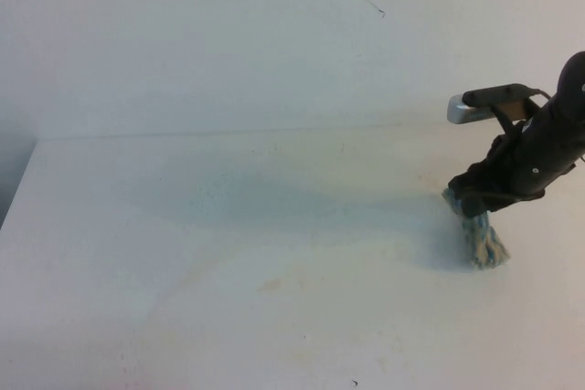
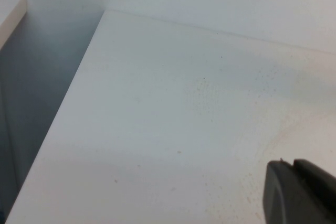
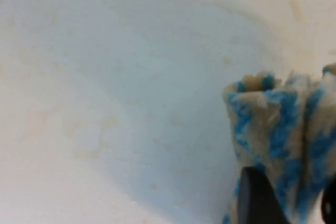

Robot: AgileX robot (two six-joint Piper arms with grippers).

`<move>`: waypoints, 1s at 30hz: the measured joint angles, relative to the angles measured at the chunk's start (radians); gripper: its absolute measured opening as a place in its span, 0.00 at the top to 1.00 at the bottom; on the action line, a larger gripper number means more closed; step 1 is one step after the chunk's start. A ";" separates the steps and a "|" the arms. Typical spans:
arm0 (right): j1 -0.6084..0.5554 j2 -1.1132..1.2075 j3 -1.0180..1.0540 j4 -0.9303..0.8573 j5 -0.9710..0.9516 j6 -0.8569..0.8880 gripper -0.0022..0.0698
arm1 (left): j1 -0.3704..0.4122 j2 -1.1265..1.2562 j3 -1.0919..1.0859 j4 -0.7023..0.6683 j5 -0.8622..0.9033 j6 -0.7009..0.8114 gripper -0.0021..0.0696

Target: Wipe the table

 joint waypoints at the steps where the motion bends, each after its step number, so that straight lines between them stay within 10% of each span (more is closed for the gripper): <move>1: 0.000 -0.002 0.000 0.000 0.000 -0.003 0.58 | 0.000 0.000 0.000 0.000 0.000 0.000 0.97; 10: 0.000 -0.087 0.000 0.001 0.003 -0.052 0.48 | 0.000 0.000 0.000 0.000 0.000 0.000 0.97; 21: -0.002 -0.362 0.000 0.008 0.111 -0.104 0.93 | 0.000 0.000 0.000 0.000 0.000 0.000 0.97; 30: -0.002 -0.601 0.030 0.014 0.220 -0.099 0.97 | 0.000 0.002 0.000 0.000 0.001 0.000 0.97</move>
